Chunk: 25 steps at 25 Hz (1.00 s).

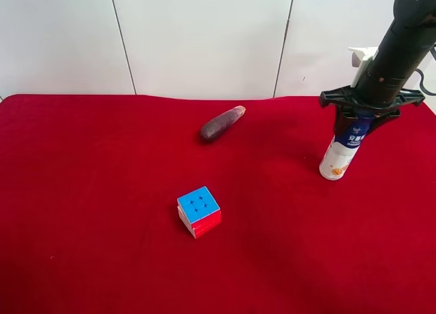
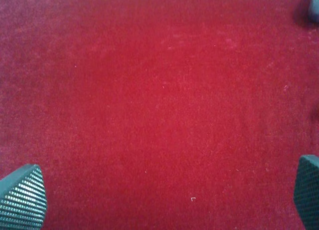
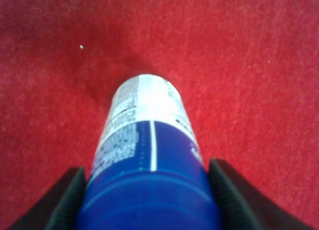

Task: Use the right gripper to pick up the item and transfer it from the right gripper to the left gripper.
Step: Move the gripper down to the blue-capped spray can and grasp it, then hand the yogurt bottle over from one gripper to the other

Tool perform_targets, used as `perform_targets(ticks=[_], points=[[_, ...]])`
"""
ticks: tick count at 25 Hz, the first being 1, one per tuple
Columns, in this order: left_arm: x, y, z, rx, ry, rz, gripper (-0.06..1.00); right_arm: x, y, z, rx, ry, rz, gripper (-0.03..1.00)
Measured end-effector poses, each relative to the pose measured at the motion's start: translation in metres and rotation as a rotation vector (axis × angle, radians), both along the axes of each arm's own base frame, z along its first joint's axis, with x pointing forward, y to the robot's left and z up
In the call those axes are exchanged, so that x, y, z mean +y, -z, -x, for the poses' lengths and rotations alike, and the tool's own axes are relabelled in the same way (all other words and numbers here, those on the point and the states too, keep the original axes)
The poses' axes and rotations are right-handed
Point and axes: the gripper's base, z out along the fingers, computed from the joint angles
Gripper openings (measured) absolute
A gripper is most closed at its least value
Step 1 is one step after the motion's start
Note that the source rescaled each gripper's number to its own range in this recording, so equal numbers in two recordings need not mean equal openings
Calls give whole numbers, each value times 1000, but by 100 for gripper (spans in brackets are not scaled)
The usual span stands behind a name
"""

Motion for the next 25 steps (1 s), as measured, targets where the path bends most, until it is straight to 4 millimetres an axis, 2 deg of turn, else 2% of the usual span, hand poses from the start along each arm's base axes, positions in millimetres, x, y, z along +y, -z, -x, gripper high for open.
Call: perform_targets(ticks=[8, 11, 17, 25], points=[[0, 0, 0, 0, 0, 0, 100, 0, -1, 0, 0, 0, 0, 0], [0, 0, 0, 0, 0, 0, 100, 0, -7, -1, 21, 1, -3, 0], [0, 0, 0, 0, 0, 0, 100, 1, -37, 2, 15, 3, -16, 0], [0, 0, 0, 0, 0, 0, 100, 7, -72, 24, -19, -23, -19, 0]])
